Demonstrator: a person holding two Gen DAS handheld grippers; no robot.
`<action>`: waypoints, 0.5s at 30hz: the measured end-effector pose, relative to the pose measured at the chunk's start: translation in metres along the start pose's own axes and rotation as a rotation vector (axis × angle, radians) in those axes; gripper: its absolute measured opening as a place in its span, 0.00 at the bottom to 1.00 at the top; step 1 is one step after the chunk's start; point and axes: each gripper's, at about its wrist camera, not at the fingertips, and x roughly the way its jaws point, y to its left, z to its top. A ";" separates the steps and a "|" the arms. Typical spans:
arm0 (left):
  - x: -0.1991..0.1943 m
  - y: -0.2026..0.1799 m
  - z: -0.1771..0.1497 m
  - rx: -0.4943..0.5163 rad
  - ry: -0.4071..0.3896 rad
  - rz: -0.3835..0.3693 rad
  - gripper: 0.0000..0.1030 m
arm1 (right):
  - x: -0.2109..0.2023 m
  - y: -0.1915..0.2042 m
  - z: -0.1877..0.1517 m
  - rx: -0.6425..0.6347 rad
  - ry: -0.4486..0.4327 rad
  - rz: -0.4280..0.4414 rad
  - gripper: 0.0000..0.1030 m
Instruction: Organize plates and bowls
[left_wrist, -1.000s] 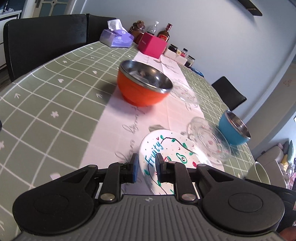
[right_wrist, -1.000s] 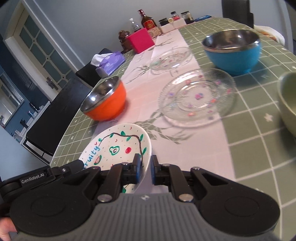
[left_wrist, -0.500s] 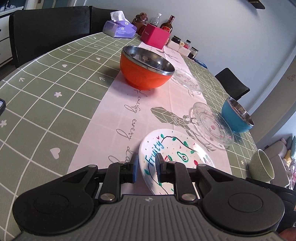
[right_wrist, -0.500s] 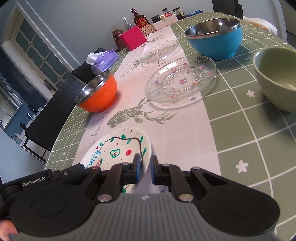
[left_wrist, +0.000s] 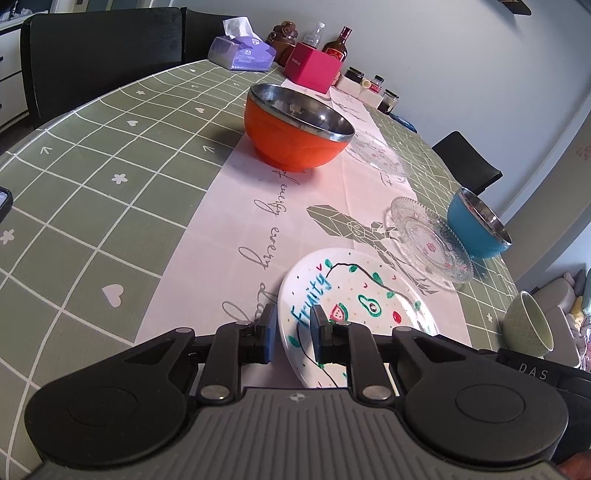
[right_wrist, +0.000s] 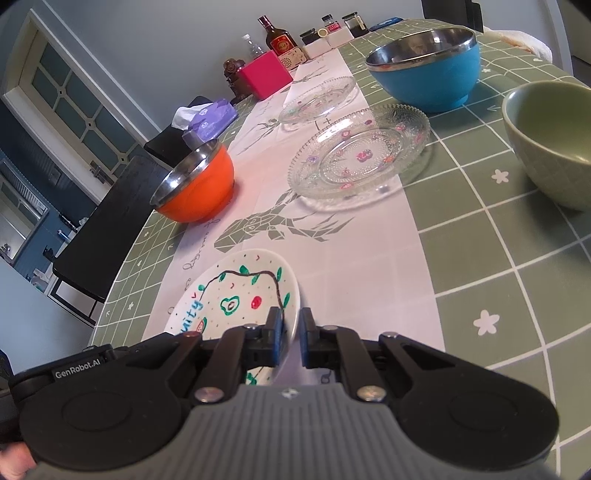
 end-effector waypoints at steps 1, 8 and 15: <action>-0.001 0.001 0.000 -0.004 -0.001 -0.003 0.21 | 0.000 0.001 0.000 -0.003 -0.001 0.001 0.11; -0.011 -0.002 0.001 0.013 -0.052 0.017 0.42 | -0.007 0.005 -0.001 -0.018 -0.023 -0.007 0.33; -0.035 -0.020 0.008 0.077 -0.172 -0.002 0.64 | -0.026 0.012 0.001 -0.070 -0.073 -0.048 0.41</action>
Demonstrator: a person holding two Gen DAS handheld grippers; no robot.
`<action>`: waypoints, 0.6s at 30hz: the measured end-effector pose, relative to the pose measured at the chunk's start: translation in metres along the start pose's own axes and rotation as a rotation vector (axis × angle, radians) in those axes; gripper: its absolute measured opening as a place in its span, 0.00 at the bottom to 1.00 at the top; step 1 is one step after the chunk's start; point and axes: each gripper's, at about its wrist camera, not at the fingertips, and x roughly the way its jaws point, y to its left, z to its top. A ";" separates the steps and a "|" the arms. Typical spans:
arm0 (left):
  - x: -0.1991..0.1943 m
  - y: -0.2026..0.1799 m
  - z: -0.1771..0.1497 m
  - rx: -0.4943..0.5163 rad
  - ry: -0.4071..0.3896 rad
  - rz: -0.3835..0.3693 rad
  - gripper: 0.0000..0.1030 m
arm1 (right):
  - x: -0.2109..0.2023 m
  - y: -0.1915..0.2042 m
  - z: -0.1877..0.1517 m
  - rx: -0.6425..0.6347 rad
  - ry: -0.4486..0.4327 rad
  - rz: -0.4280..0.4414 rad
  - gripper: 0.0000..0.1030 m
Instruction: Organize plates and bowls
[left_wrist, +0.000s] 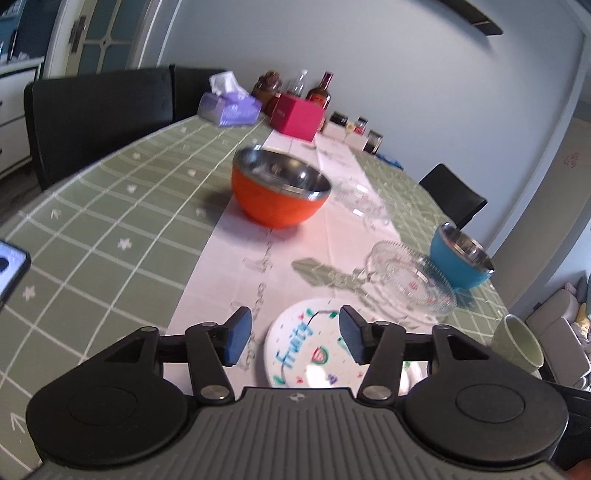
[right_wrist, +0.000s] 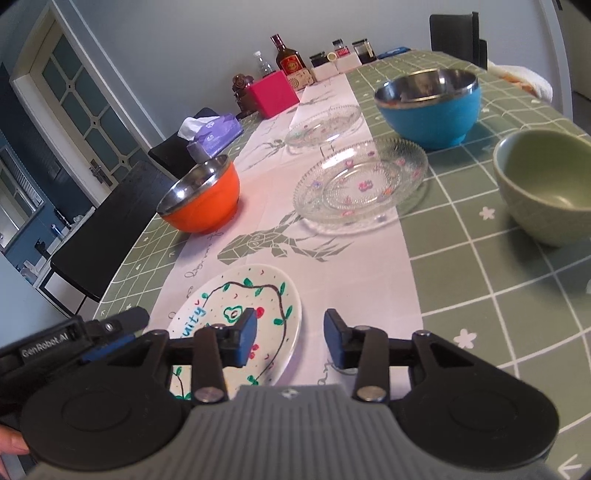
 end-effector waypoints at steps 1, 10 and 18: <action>-0.002 -0.004 0.002 0.012 -0.016 -0.010 0.68 | -0.003 0.001 0.001 -0.005 -0.008 -0.004 0.44; 0.001 -0.040 0.020 0.081 -0.070 -0.096 0.87 | -0.030 0.009 0.019 -0.123 -0.105 -0.102 0.52; 0.028 -0.068 0.037 0.131 0.015 -0.143 0.87 | -0.026 -0.006 0.048 -0.141 -0.106 -0.198 0.57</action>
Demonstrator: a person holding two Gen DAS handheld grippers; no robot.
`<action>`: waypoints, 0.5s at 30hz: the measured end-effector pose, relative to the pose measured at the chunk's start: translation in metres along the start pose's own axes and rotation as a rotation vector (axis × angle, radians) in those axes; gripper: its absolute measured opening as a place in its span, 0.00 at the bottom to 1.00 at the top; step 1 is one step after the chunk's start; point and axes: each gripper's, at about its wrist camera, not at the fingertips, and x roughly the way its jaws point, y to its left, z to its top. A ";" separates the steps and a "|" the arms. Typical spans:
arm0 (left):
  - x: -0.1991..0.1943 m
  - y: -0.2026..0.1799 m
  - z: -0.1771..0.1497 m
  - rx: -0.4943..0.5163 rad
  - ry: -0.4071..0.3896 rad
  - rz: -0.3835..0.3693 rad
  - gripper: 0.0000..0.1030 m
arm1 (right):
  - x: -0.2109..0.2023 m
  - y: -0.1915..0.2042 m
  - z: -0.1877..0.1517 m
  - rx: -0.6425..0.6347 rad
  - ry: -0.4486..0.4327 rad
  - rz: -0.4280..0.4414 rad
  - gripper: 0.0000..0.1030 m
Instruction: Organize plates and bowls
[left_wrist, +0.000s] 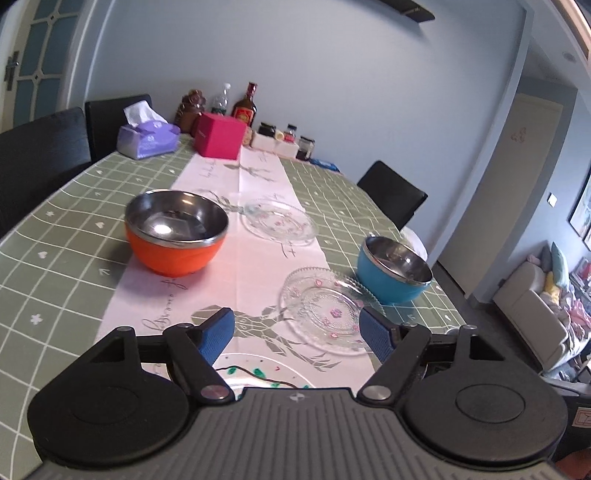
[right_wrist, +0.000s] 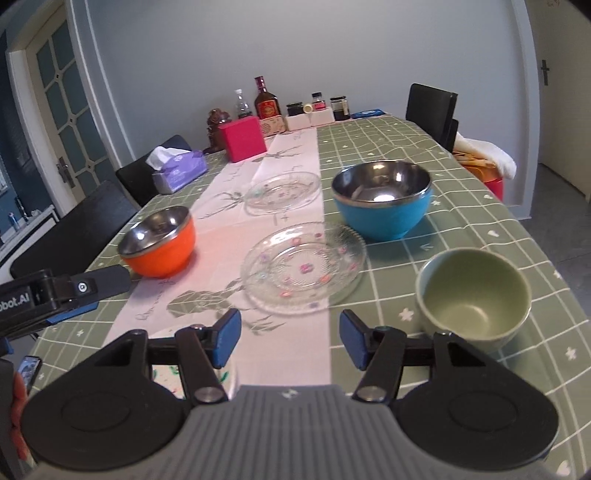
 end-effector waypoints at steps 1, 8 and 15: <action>0.005 -0.001 0.002 0.004 0.014 -0.006 0.87 | 0.002 -0.003 0.003 0.000 0.006 -0.003 0.57; 0.039 -0.002 0.014 0.016 0.104 -0.009 0.87 | 0.021 -0.014 0.023 -0.013 0.026 -0.019 0.58; 0.069 -0.001 0.025 0.026 0.159 -0.017 0.86 | 0.051 -0.030 0.040 0.017 0.079 -0.043 0.59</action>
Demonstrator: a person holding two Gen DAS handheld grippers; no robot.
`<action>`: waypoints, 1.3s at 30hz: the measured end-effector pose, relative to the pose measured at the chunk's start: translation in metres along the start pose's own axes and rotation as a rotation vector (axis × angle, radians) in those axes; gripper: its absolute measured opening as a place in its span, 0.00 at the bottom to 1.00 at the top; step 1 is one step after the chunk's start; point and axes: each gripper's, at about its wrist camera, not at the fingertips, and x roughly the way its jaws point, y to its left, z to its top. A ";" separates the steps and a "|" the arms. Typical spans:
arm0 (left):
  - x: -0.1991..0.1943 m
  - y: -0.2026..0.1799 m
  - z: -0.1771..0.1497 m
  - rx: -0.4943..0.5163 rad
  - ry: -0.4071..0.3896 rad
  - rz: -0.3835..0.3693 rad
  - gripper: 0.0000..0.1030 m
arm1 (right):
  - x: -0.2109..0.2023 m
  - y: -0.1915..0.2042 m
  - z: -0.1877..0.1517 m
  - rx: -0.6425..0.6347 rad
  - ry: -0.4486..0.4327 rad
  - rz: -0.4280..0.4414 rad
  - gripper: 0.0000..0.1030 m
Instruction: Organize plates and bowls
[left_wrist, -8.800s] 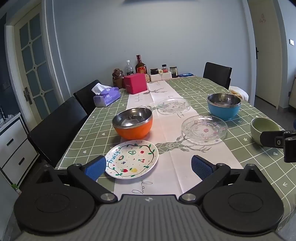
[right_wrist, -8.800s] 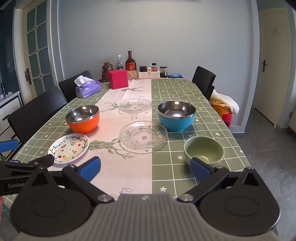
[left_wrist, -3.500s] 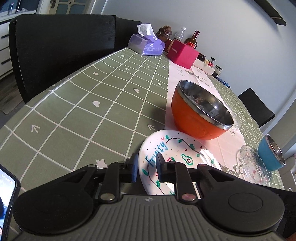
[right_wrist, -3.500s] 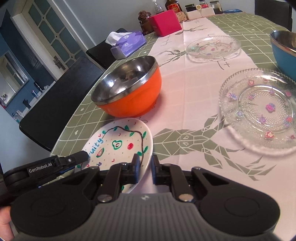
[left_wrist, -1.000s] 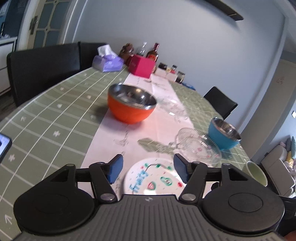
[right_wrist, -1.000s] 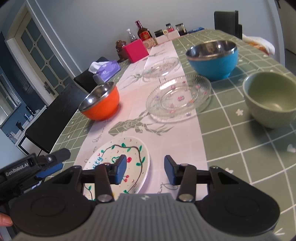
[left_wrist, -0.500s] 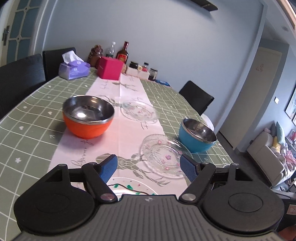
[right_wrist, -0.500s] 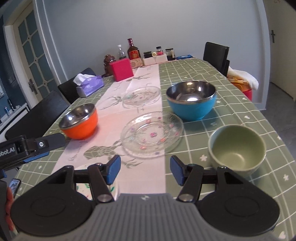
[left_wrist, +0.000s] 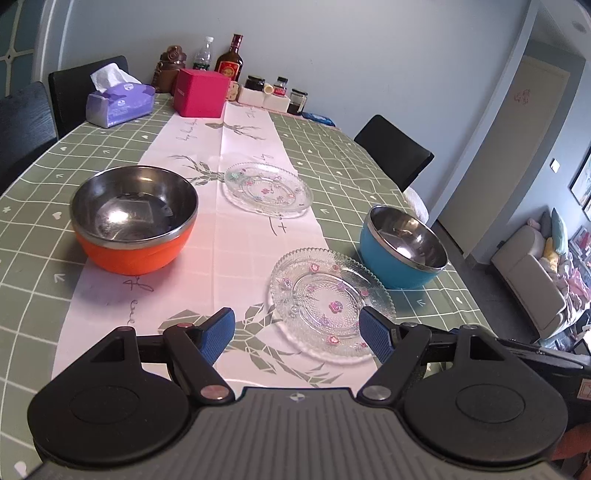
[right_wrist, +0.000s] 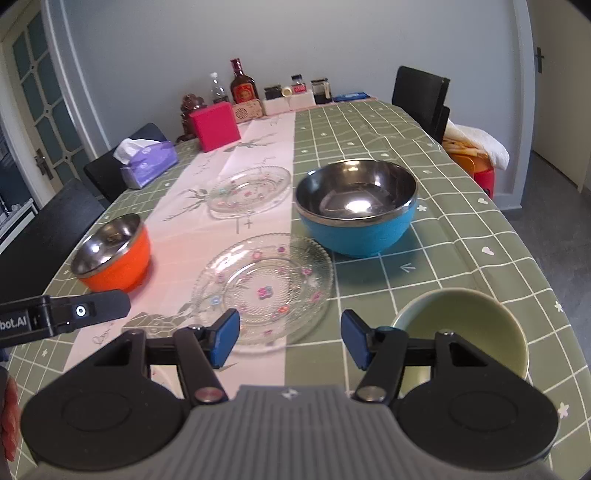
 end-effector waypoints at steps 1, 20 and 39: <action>0.005 0.001 0.002 0.000 0.004 -0.002 0.84 | 0.005 -0.002 0.003 0.006 0.009 -0.004 0.60; 0.087 0.016 0.027 0.017 0.154 0.044 0.64 | 0.073 -0.008 0.036 0.024 0.108 -0.075 0.63; 0.110 0.018 0.028 -0.020 0.180 0.011 0.36 | 0.102 -0.020 0.049 0.081 0.179 -0.064 0.37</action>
